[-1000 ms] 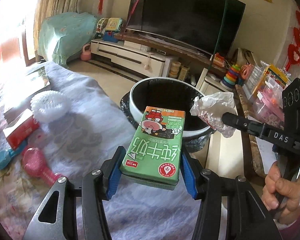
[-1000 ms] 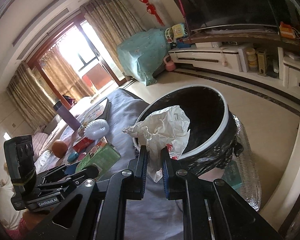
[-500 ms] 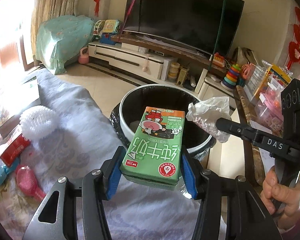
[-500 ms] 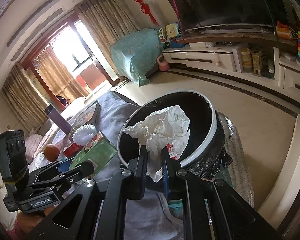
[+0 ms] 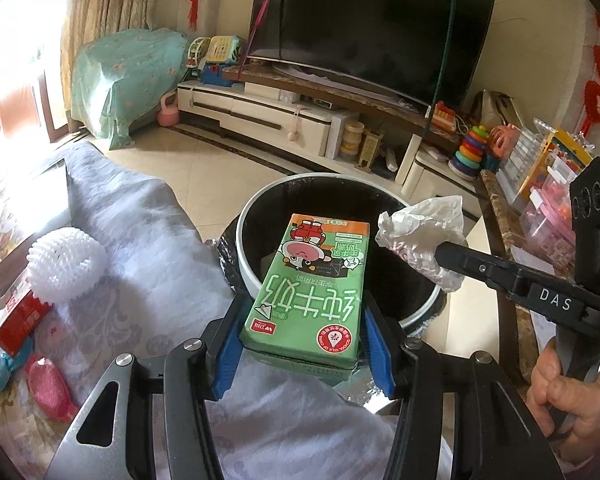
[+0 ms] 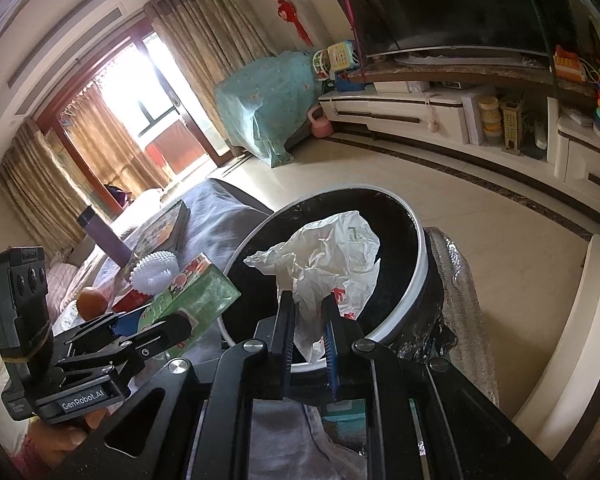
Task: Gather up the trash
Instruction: 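Carry the milk carton in the left tool while the right tool carries the tissue over the bin, then open the left tool over the bin while the right tool opens, dropping both items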
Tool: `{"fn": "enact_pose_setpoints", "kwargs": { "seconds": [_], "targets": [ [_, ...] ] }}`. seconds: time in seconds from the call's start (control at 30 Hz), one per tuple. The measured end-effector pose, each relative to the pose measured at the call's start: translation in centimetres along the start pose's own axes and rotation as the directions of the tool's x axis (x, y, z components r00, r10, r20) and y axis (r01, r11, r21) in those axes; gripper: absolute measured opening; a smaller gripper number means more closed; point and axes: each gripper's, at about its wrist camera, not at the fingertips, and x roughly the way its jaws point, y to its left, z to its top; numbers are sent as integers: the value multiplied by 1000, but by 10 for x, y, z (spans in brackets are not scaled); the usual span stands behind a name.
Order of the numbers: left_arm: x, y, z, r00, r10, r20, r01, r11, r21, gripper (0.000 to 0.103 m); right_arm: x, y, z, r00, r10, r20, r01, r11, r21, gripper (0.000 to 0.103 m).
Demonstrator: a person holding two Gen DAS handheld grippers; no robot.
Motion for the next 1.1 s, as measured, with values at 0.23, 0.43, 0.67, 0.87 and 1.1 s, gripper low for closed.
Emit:
{"fn": "enact_pose_setpoints", "kwargs": {
  "seconds": [0.23,0.43,0.67,0.87,1.1],
  "targets": [
    [11,1,9,1000,8,-5,-8,1000,8,52,7,-2,4,1000,-10,-19,10,1000,1,13],
    [20,-1,17,1000,10,-16,-10,1000,12,52,11,-2,9,999,-14,-37,14,1000,-2,13],
    [30,-1,21,999,13,-29,-13,1000,12,52,14,-6,16,999,-21,-43,21,1000,1,13],
    [35,-1,24,999,16,-34,-16,1000,9,52,19,-8,19,998,-28,-48,27,1000,-4,13],
    [38,-1,26,999,14,-35,-14,1000,5,52,23,-8,21,997,-42,-58,41,999,-11,18]
  ]
}}
